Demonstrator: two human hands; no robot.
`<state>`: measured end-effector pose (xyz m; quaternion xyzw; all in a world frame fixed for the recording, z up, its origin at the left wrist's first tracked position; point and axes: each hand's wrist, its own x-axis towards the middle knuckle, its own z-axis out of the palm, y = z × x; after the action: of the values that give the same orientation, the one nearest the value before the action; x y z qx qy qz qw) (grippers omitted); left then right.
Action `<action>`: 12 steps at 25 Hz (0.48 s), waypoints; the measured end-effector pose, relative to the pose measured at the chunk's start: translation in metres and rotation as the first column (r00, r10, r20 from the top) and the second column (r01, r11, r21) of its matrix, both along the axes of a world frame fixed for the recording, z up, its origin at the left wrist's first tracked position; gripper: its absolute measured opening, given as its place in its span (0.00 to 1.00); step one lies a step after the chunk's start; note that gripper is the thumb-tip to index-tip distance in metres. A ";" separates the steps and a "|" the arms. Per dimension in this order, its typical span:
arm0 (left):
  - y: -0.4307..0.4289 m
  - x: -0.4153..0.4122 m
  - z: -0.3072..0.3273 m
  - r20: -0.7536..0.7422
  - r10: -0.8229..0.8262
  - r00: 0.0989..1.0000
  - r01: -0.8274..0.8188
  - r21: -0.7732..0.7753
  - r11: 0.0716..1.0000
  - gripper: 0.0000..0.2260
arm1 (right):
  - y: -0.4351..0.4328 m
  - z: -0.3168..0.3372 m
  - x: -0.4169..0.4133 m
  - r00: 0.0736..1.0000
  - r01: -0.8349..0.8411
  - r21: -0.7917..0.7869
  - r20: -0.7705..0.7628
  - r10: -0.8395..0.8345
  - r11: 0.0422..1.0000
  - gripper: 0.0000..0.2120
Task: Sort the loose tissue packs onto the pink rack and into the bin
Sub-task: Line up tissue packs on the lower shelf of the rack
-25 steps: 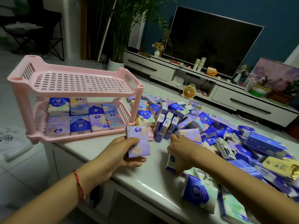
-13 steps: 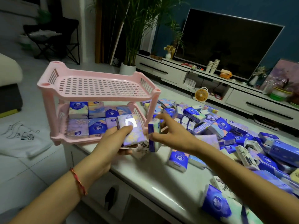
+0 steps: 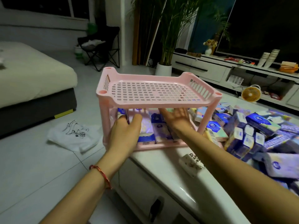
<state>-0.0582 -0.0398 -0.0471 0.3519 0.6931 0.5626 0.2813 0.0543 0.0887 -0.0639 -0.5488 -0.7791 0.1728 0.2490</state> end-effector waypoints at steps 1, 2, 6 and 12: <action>0.002 -0.001 -0.001 -0.005 -0.011 1.000 0.011 0.006 1.000 0.19 | 0.008 -0.003 -0.007 0.998 -0.019 0.031 0.055 0.018 0.999 0.28; 0.003 -0.003 -0.003 -0.001 -0.015 1.000 0.015 0.005 1.000 0.21 | 0.011 -0.003 -0.014 0.999 -0.016 0.069 0.042 0.013 0.997 0.28; 0.008 -0.003 -0.008 -0.162 -0.004 0.987 0.005 0.008 1.000 0.10 | 0.017 -0.006 -0.019 0.993 -0.041 0.163 0.117 0.021 0.986 0.23; 0.033 0.011 -0.018 -0.259 -0.034 0.965 0.060 0.096 0.994 0.13 | -0.027 0.016 0.008 0.862 -0.219 -0.174 -0.496 0.107 0.960 0.08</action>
<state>-0.0473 -0.0066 -0.0646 0.4522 0.6854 0.5404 0.1839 0.0628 0.0621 -0.0483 -0.4446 -0.7118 0.4113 0.3557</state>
